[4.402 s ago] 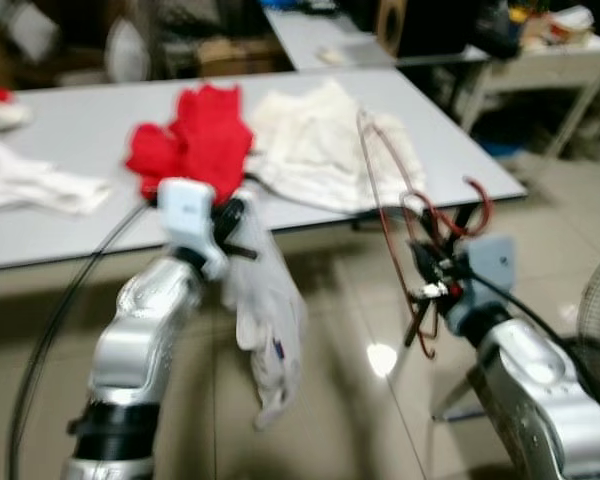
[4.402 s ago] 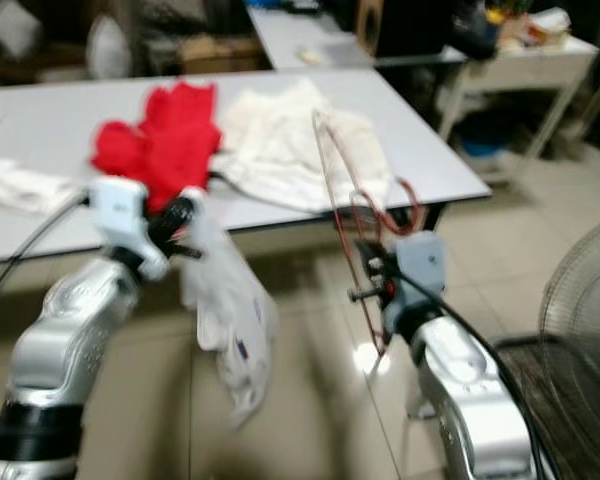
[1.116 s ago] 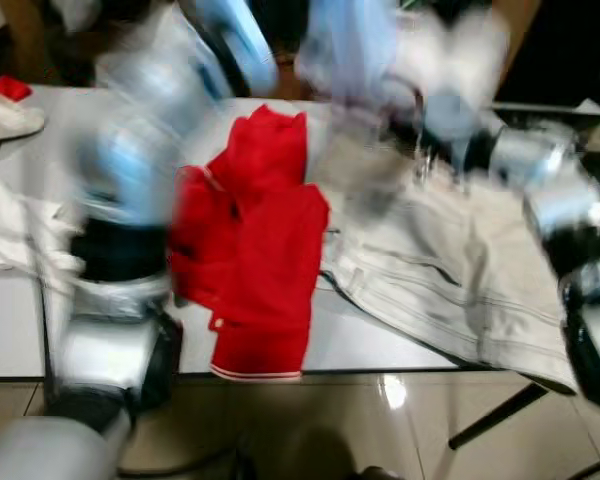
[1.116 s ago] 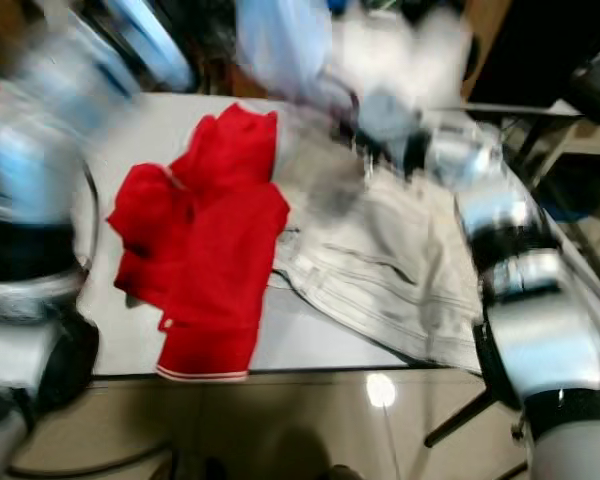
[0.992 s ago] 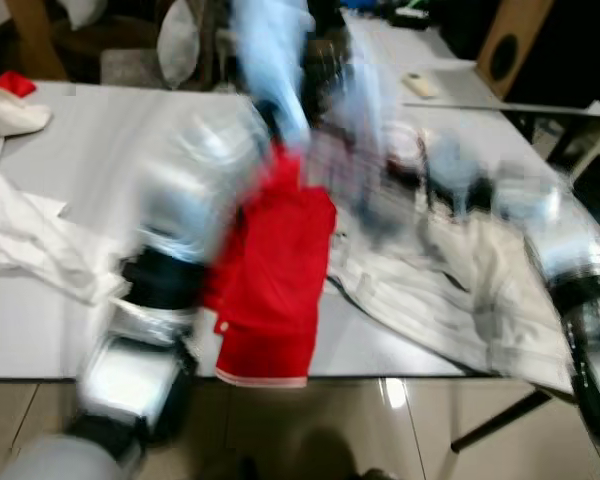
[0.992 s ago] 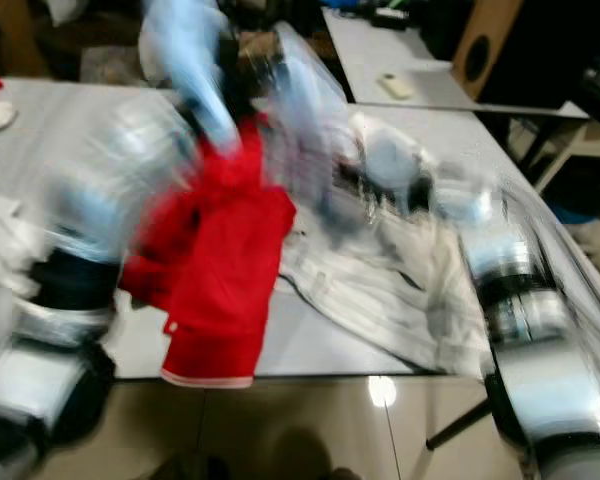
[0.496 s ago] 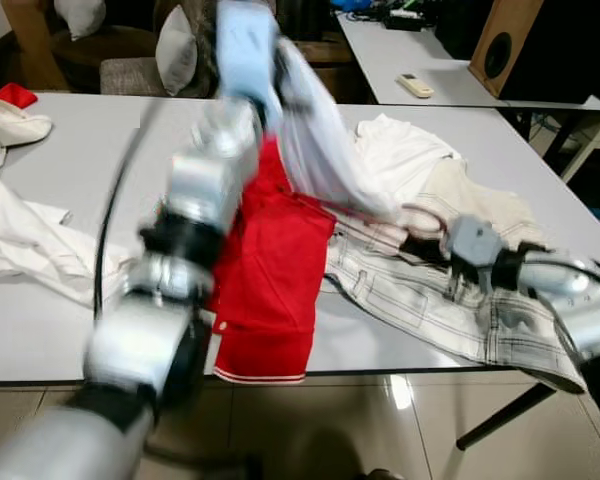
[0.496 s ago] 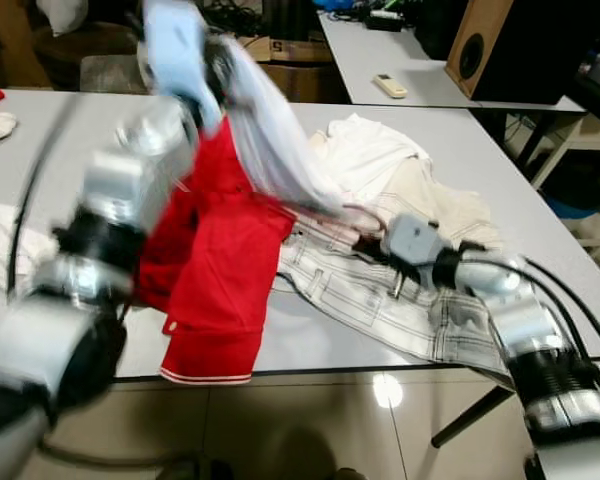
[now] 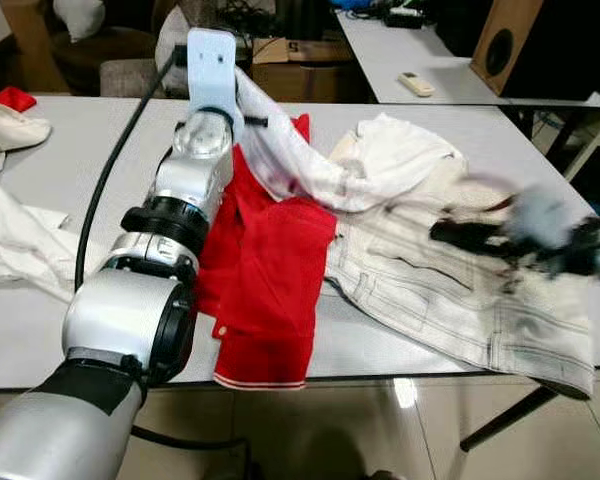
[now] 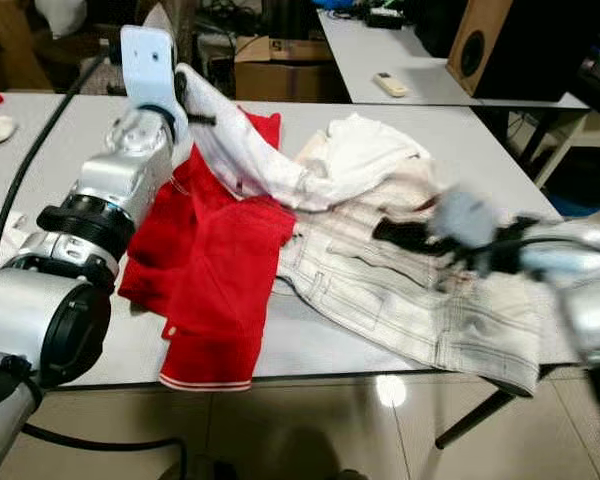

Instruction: Hang hanger

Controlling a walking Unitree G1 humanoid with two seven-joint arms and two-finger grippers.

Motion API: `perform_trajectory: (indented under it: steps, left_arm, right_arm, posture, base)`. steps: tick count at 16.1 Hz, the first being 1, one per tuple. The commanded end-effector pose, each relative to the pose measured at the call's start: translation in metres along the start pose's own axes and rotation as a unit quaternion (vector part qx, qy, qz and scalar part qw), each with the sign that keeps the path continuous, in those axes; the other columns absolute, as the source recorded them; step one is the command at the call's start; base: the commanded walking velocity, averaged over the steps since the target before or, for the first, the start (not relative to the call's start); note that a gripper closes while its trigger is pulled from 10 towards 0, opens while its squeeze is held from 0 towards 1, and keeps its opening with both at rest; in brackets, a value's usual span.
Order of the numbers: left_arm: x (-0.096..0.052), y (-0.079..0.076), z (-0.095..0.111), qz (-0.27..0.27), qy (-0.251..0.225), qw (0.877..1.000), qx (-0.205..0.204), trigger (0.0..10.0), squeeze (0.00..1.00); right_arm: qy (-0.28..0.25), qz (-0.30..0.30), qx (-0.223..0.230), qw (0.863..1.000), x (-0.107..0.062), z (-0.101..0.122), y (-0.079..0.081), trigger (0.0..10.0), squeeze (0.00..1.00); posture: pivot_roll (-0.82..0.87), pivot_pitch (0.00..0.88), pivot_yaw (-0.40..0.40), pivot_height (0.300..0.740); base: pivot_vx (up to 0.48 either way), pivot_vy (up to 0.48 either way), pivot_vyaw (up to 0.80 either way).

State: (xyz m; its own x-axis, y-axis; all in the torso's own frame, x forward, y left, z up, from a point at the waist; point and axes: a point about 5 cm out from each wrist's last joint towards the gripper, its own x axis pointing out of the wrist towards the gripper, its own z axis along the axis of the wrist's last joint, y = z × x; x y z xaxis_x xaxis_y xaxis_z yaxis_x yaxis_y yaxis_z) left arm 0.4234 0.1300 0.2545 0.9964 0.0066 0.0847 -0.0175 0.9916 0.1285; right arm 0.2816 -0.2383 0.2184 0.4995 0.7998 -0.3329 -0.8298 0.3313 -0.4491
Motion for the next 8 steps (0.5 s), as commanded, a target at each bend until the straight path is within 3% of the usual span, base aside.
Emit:
perform_trajectory:
  steps: [1, 3, 5, 6, 8]
  left_arm:
    - [-0.004, 0.003, -0.021, -0.015, 0.011, 1.000, 0.021, 10.0, 0.00]
    - [-0.008, 0.007, -0.036, -0.036, 0.026, 0.999, 0.030, 10.0, 0.00]
    - [-0.015, 0.001, -0.053, -0.117, 0.044, 0.991, 0.040, 10.0, 0.00]
    - [-0.023, -0.006, -0.063, -0.200, 0.052, 0.978, 0.041, 10.0, 0.00]
    - [-0.039, -0.012, -0.067, -0.298, 0.046, 0.953, 0.028, 10.0, 0.00]
  right_arm:
    - [-0.026, 0.018, 0.018, 0.999, -0.030, 0.026, 0.000, 10.0, 0.00]
    - [-0.048, 0.000, 0.023, 0.999, -0.050, 0.044, -0.005, 10.0, 0.00]
    - [-0.052, -0.053, 0.025, 0.997, -0.062, 0.048, -0.011, 10.0, 0.00]
    - [-0.047, -0.096, 0.035, 0.994, -0.064, 0.046, -0.011, 10.0, 0.00]
    - [-0.039, -0.163, 0.060, 0.984, -0.061, 0.037, -0.006, 10.0, 0.00]
  posture:
    - [-0.11, 0.000, 0.014, 0.740]
    - [-0.11, 0.000, 0.018, 0.740]
    - [-0.12, 0.000, 0.019, 0.740]
    - [-0.11, 0.000, 0.018, 0.740]
    - [-0.11, 0.000, 0.020, 0.740]
  base:
    - [0.000, 0.000, 0.00]
    - [0.000, 0.000, 0.00]
    - [0.000, 0.000, 0.00]
    - [0.000, 0.000, 0.00]
    - [0.000, 0.000, 0.00]
